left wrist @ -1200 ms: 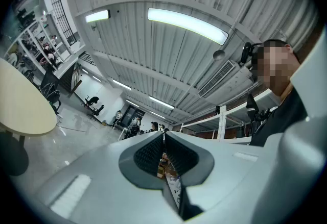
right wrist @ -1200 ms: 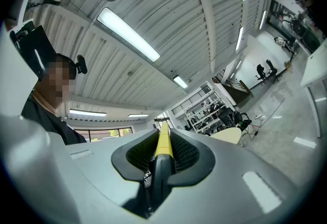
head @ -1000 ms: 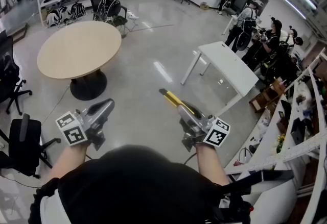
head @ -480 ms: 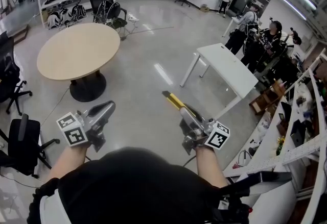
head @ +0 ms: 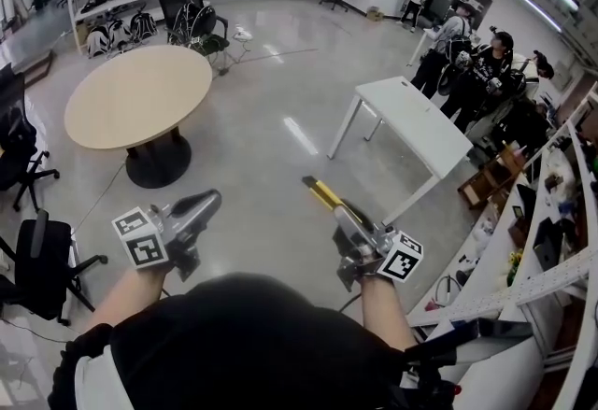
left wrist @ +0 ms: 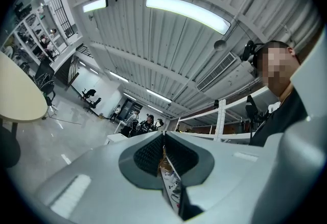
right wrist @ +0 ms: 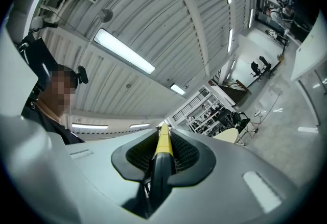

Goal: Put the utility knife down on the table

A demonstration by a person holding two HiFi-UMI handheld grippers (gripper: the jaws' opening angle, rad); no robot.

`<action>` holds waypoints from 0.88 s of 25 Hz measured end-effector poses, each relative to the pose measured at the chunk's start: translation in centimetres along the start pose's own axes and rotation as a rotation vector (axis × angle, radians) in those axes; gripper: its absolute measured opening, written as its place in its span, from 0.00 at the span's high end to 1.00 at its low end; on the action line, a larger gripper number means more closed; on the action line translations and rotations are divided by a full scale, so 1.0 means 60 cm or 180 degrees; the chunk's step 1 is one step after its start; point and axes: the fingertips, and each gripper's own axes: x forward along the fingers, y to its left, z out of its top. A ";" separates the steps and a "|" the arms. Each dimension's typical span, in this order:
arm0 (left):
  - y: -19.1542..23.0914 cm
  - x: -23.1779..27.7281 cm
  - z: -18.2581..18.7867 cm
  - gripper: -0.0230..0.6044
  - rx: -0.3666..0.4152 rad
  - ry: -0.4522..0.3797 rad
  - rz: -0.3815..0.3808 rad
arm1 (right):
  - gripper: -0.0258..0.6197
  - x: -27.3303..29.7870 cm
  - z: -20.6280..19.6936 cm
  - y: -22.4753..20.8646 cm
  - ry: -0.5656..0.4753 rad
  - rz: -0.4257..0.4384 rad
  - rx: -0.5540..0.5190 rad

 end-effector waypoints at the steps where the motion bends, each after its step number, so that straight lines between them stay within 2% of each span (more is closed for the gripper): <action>1: -0.003 0.010 -0.006 0.94 -0.0007 0.0014 -0.0012 | 0.82 -0.008 0.003 -0.006 -0.0007 -0.0007 0.0010; 6: -0.002 0.049 -0.026 0.94 -0.0063 0.0078 -0.0016 | 0.82 -0.034 0.014 -0.036 0.0004 -0.0052 0.0057; 12: 0.044 0.069 -0.020 0.94 -0.0150 0.0091 -0.0025 | 0.82 -0.012 0.020 -0.072 0.0018 -0.0119 0.0104; 17: 0.115 0.077 0.003 0.94 -0.0214 0.0057 -0.0087 | 0.82 0.048 0.021 -0.113 0.0064 -0.0180 0.0073; 22: 0.227 0.087 0.067 0.94 -0.0224 0.0009 -0.0183 | 0.82 0.155 0.034 -0.159 0.0083 -0.0274 -0.0010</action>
